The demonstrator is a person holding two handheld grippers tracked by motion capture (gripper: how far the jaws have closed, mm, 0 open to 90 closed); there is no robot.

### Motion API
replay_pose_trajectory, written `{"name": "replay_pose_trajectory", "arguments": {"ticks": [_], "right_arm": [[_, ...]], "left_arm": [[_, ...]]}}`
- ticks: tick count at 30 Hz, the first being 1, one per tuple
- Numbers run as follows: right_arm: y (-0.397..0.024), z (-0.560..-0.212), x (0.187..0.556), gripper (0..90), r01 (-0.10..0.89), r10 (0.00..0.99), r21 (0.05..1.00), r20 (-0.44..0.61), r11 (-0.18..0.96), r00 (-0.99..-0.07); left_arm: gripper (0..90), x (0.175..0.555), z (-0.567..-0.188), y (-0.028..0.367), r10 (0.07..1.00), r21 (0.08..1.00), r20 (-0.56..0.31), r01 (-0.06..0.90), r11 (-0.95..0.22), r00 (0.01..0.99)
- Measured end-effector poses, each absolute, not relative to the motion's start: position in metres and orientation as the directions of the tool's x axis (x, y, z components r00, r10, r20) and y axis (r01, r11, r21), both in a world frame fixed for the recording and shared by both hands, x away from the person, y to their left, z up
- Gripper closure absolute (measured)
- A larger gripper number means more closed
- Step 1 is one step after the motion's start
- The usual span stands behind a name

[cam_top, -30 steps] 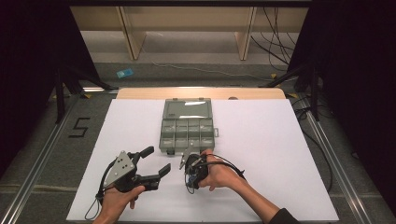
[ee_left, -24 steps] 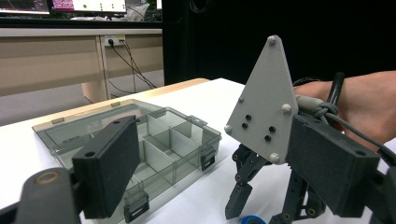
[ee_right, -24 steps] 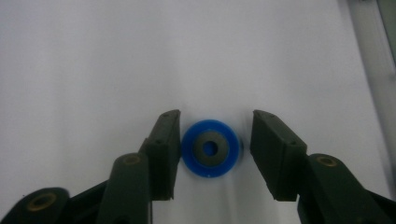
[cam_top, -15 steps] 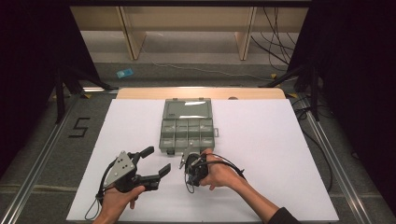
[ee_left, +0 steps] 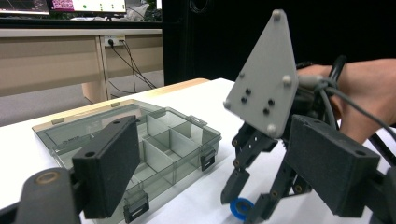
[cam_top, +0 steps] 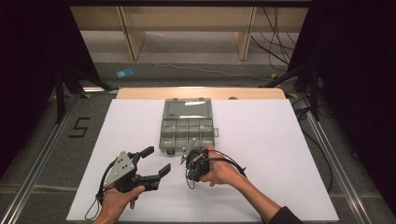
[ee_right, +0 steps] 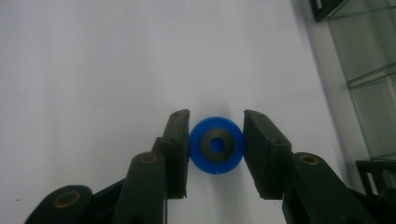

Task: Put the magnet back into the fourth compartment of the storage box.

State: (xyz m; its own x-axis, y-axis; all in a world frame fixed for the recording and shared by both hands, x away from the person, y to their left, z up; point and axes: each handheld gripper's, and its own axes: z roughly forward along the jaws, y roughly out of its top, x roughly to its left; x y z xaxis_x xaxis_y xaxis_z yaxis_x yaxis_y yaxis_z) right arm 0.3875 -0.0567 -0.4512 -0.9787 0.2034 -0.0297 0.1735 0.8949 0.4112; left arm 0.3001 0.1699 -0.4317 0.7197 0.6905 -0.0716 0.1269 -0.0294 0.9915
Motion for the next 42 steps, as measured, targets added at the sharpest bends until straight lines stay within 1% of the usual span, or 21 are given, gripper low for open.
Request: {"name": "replay_pose_trajectory", "arguments": {"ticks": [11,34,42], "right_arm": [[-0.065,-0.432,0.397,62.9,0.183,0.235,0.472,-0.052,0.862,-0.971],[-0.067,-0.406,0.418,62.9,0.18,0.265,0.521,-0.094,0.834,-0.96],[-0.069,-0.397,0.428,62.9,0.19,0.296,0.551,-0.111,0.813,-0.949]], "left_arm": [[16.8,0.3,-0.432,0.17,0.69,0.991,-0.073,0.128,-0.029,0.72],[16.8,0.3,-0.432,0.17,0.695,0.991,-0.072,0.13,-0.031,0.716],[16.8,0.3,-0.432,0.17,0.694,0.991,-0.078,0.132,-0.025,0.716]]}}
